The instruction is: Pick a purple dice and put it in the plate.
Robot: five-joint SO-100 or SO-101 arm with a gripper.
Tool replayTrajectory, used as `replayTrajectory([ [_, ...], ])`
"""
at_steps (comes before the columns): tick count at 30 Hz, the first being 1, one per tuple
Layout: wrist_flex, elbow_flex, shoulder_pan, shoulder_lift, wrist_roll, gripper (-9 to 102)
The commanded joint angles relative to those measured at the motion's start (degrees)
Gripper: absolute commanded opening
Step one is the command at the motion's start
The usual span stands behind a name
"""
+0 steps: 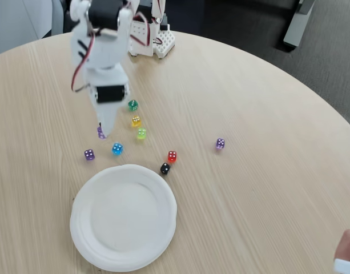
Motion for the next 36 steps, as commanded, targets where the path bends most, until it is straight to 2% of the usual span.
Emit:
replayTrajectory([
  [1, -0.53, -1.93, -2.37, 3.96, -0.7, 0],
  [14, -0.62, -0.18, -14.94, 12.57, 2.81, 0],
  [27, -1.32, 1.32, -15.47, 11.51, -0.35, 0],
  [36, -16.08, 9.76, -14.68, 11.6, -5.01, 0],
])
